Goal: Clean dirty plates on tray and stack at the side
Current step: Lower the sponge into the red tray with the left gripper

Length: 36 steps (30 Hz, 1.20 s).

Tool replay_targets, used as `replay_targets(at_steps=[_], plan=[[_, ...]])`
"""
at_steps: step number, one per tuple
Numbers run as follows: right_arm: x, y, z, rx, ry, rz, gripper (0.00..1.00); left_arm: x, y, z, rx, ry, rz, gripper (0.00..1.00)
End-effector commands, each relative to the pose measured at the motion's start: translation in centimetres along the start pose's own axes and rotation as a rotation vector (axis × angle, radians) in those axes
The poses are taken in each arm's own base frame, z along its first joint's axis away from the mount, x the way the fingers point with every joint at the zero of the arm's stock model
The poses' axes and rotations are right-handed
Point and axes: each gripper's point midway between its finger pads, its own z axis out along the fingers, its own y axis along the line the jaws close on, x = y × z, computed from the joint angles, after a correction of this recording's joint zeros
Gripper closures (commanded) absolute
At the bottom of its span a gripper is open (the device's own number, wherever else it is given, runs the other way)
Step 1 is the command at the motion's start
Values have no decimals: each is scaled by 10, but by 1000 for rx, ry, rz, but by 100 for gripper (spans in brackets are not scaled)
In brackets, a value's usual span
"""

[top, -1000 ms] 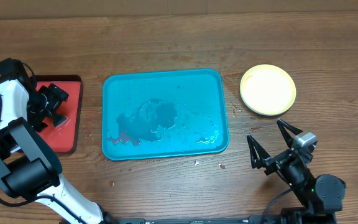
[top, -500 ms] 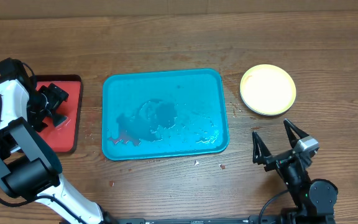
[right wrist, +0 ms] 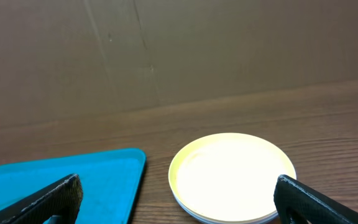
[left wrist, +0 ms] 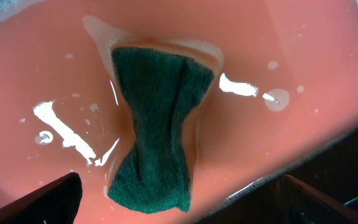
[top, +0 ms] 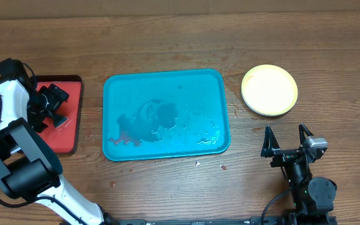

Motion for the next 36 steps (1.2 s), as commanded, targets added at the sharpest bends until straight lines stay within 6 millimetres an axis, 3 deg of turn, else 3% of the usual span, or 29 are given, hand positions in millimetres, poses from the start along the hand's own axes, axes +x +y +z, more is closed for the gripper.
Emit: replay_targets(at_steps=[1, 26, 30, 36], plan=[[0, -1, 0, 9, -10, -4, 0, -3, 1, 3, -2, 3, 3, 0], [0, -1, 0, 9, -11, -4, 0, -4, 0, -1, 3, -7, 3, 0], [0, -1, 0, 9, -11, -4, 0, -9, -4, -22, 29, -56, 6, 0], [0, -1, 0, 9, -11, -4, 0, -16, -11, -79, 96, -184, 14, 0]])
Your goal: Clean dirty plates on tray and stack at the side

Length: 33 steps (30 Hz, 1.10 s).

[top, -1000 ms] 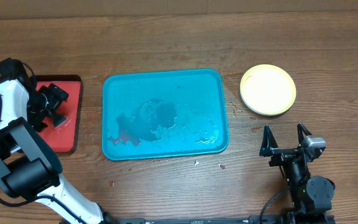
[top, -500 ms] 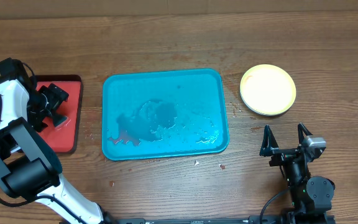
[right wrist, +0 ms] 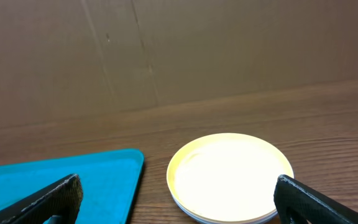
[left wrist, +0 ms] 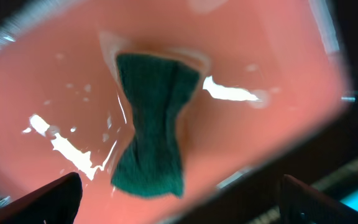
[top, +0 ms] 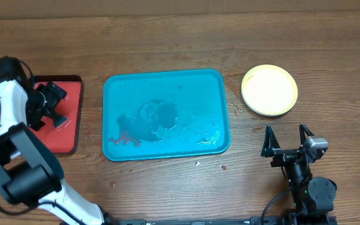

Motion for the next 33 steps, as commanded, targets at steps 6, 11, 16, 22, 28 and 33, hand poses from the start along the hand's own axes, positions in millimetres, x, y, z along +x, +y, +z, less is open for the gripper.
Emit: replay_targets(at_steps=[6, 11, 16, 22, 28, 33], plan=[[0, 0, 0, 2, -9, -4, 0, -23, 3, -127, 42, -335, 46, 0], [0, 0, 0, 2, -9, -4, 0, -11, -7, -173, 56, -444, 114, 0], [0, 0, 0, 2, -9, -4, 0, 30, -54, -220, 201, -576, 268, 0], [0, 0, 0, 2, -9, -4, 0, 134, -116, -212, 433, -811, 805, 0], [1, 0, 0, 2, -9, -4, 0, 192, -75, -200, 524, -924, 937, 0], [1, 0, 0, 2, -9, -4, 0, 205, -57, -196, 569, -1004, 968, 0]])
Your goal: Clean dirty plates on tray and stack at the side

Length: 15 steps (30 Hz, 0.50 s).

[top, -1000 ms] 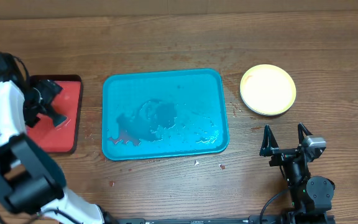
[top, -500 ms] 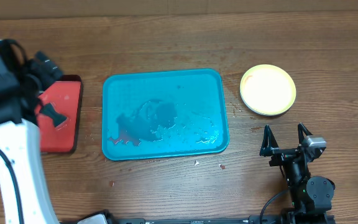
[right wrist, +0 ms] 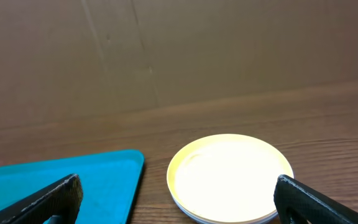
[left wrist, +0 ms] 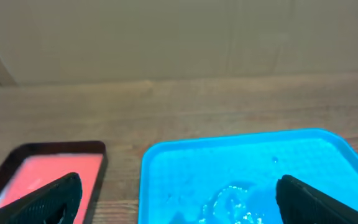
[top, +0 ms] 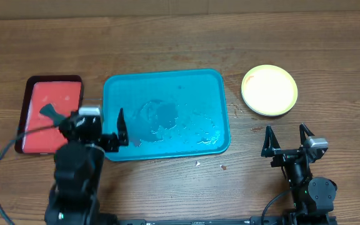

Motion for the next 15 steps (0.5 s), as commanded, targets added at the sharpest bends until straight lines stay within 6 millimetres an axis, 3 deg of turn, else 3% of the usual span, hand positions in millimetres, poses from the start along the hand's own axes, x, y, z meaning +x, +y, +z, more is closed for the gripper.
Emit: replay_targets(at_steps=[1, 6, 15], plan=[[1, 0, 0, 3, -6, -3, 0, 22, -2, -6, 16, -33, 94, 0], [1, -1, 0, 3, -6, -3, 0, 53, 20, -6, -62, -151, -34, 0], [1, 0, 0, 3, -6, -3, 0, 68, 46, -11, -156, -305, -114, 0]])
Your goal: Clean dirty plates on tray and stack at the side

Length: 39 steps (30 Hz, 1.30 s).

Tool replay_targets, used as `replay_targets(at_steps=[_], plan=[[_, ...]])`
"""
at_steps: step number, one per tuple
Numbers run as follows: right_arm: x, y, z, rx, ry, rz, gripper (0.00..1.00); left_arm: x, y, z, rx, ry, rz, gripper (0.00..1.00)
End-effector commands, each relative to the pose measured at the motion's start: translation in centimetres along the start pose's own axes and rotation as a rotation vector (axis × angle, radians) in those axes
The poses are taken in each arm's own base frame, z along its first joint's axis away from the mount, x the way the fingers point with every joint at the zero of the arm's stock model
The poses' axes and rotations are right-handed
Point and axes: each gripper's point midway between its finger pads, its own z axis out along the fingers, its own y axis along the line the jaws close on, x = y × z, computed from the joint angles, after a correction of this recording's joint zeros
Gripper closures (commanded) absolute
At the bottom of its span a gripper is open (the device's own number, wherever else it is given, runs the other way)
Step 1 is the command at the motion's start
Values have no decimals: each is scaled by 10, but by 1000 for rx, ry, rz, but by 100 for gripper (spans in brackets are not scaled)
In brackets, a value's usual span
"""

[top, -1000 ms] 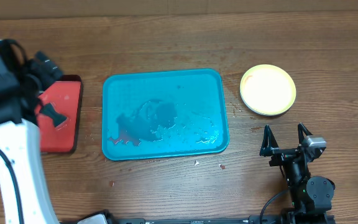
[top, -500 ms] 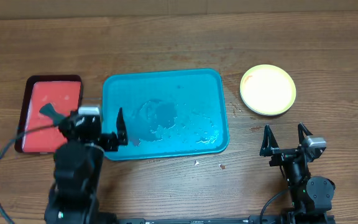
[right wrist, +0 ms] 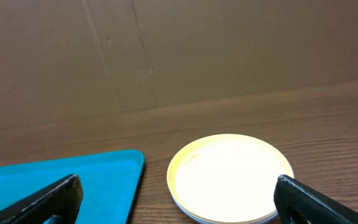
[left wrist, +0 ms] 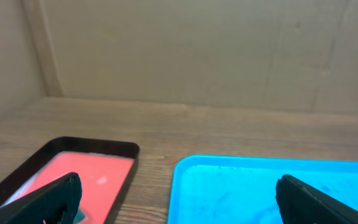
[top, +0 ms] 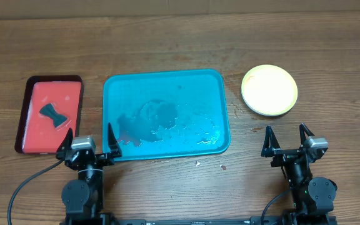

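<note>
The blue tray (top: 167, 78) lies mid-table, wet with smears and water, no plate on it. A pale yellow plate stack (top: 269, 90) sits on the wood to the tray's right, also seen from the right wrist (right wrist: 229, 177). A dark green sponge (top: 54, 114) lies in the red dish (top: 50, 90) at the left. My left gripper (top: 87, 137) stands open at the table's front edge, between dish and tray, holding nothing. My right gripper (top: 286, 139) stands open in front of the plate stack, also empty.
The red dish (left wrist: 82, 171) and the blue tray's near corner (left wrist: 241, 180) show in the left wrist view, bare wood between them. A brown cardboard wall backs the table. Small crumbs (top: 222, 167) lie on the wood in front of the tray.
My left arm has drawn back from the tray's front left edge to the table's front edge and now sits low, still open. The right arm has not moved.
My left gripper was open over the red dish, with the green sponge lying in the dish below it. It then stood near the tray's front left corner, and now rests at the front edge. The sponge stays in the dish; the right arm kept still.
</note>
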Motion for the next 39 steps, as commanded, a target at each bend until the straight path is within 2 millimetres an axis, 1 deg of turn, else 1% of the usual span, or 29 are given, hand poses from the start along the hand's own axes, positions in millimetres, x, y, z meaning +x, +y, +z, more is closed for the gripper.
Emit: replay_targets(at_steps=[1, 4, 7, 10, 17, 22, 39], plan=[[1, 0, 0, 2, -6, -4, 0, 5, 7, -2, -22, -49, -50, 0], [1, 0, 0, 2, -6, -4, 0, 16, 8, -3, -24, -43, -48, 0], [1, 0, 0, 2, -6, -4, 0, 21, 8, -3, -25, -18, -47, 0], [1, 0, 0, 2, -6, -4, 0, 36, 7, -3, -18, 42, -43, 0], [1, 0, 0, 2, -6, -4, 0, 36, 4, -3, -5, 43, -42, 0], [1, 0, 0, 2, -6, -4, 0, 37, 0, -3, 20, 46, 38, 0], [1, 0, 0, 2, -6, -4, 0, 36, 0, -3, 19, 44, 39, 0]])
